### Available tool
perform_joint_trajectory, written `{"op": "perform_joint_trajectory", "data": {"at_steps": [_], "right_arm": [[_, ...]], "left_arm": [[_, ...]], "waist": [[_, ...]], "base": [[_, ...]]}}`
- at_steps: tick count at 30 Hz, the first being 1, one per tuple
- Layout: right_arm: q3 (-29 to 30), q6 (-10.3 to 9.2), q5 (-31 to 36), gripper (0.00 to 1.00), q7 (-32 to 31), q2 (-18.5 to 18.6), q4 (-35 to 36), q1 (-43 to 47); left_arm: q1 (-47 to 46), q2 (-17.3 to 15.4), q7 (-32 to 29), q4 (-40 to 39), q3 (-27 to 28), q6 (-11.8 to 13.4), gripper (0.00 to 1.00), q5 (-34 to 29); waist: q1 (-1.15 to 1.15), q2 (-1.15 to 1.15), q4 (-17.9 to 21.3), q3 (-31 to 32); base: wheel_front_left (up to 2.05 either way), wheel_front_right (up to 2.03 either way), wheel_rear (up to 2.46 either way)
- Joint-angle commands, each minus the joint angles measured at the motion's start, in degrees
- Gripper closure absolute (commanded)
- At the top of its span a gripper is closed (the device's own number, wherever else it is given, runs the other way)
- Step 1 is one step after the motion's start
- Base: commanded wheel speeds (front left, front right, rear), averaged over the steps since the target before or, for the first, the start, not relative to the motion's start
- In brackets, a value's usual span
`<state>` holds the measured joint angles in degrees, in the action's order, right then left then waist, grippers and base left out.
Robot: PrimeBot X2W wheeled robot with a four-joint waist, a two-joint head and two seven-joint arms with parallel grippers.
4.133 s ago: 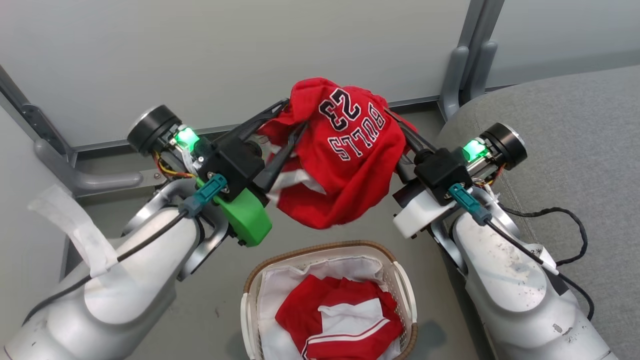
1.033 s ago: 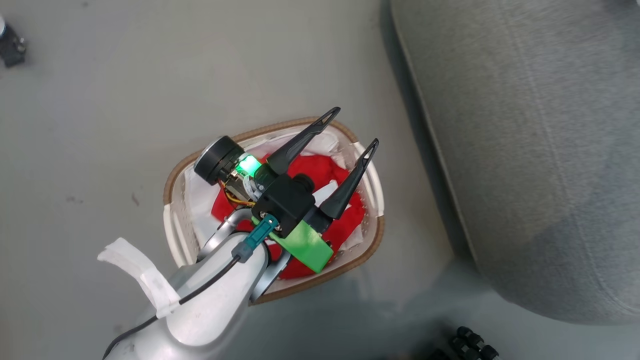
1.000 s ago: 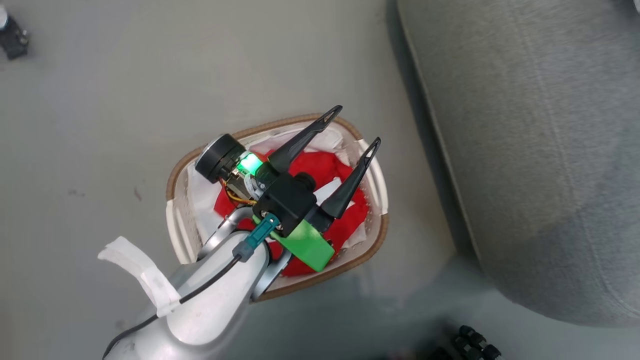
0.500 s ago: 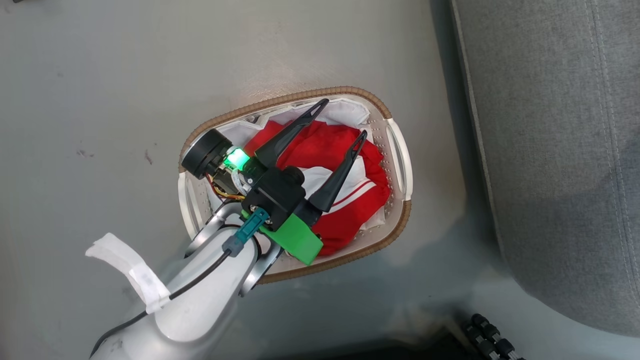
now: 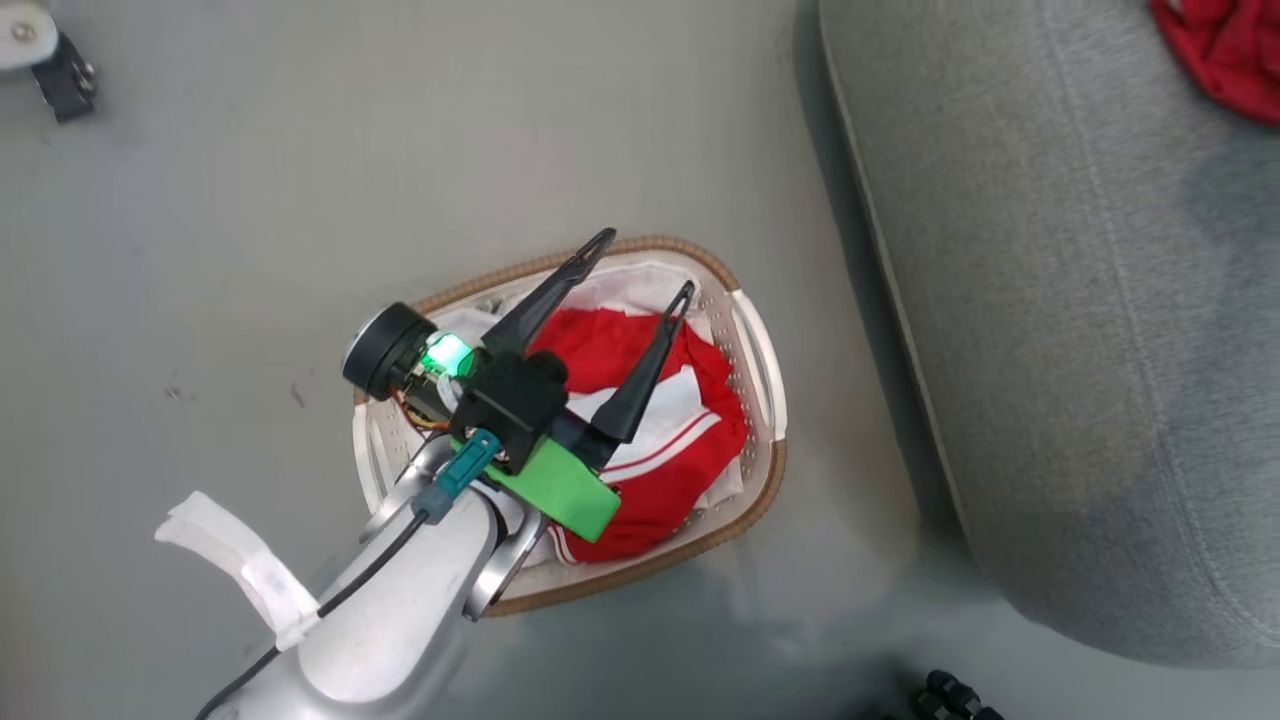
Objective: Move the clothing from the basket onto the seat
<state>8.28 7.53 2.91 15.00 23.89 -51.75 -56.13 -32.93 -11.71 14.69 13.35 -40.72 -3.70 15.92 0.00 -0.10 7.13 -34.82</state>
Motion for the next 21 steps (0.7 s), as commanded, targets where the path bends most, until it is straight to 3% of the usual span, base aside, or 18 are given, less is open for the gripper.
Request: {"op": "perform_joint_trajectory", "data": {"at_steps": [1, 10, 21], "right_arm": [[-0.6, -0.08, -0.6, 0.0, 0.2, 0.3, 1.0, 1.3], [-4.4, -0.08, -2.9, 0.0, 0.3, -0.1, 6.3, 6.7], [-8.9, -0.08, -4.4, 0.0, 0.2, -9.8, 16.8, 13.8]], "left_arm": [[1.1, -0.2, 0.3, 0.3, 0.6, 0.4, 0.0, 0.5], [6.6, 1.1, 0.5, 0.5, 6.6, 1.1, 0.0, 3.7], [15.9, 1.2, 0.5, 0.8, 18.3, 2.9, 0.0, 3.3]], "waist": [[0.0, 0.1, 0.5, 4.8], [0.0, 0.1, -3.3, 15.3], [0.0, 0.1, -8.3, 23.4]], "base": [[0.0, 0.0, 0.0], [0.0, 0.0, 0.0], [0.0, 0.0, 0.0]]}}
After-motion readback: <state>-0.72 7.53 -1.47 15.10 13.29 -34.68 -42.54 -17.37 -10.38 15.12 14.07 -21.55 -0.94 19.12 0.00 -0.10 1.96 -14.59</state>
